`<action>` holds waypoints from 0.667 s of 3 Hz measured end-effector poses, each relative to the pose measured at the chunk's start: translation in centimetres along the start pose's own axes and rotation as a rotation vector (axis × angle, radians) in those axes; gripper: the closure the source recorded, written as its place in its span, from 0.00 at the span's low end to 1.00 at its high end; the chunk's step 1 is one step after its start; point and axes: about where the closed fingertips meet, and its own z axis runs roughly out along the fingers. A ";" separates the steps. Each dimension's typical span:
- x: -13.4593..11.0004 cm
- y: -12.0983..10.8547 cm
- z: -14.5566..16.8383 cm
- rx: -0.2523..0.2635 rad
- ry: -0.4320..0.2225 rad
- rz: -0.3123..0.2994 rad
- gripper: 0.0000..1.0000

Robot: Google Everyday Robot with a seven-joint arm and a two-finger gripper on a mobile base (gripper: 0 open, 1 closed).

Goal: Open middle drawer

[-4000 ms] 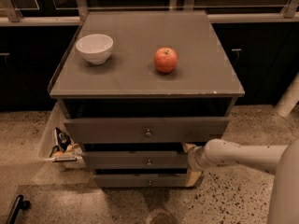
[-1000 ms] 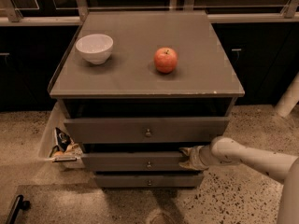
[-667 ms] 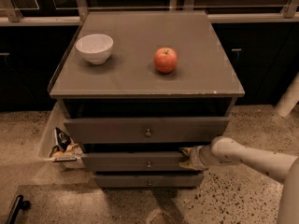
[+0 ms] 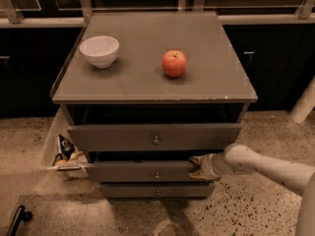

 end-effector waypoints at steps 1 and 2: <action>-0.1 -0.1 -0.2 0.000 0.000 0.000 0.33; 0.4 2.4 -1.5 -0.017 -0.030 0.008 0.56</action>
Offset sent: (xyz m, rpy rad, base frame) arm -0.0711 -0.0370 0.0038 0.0694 0.0484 0.0257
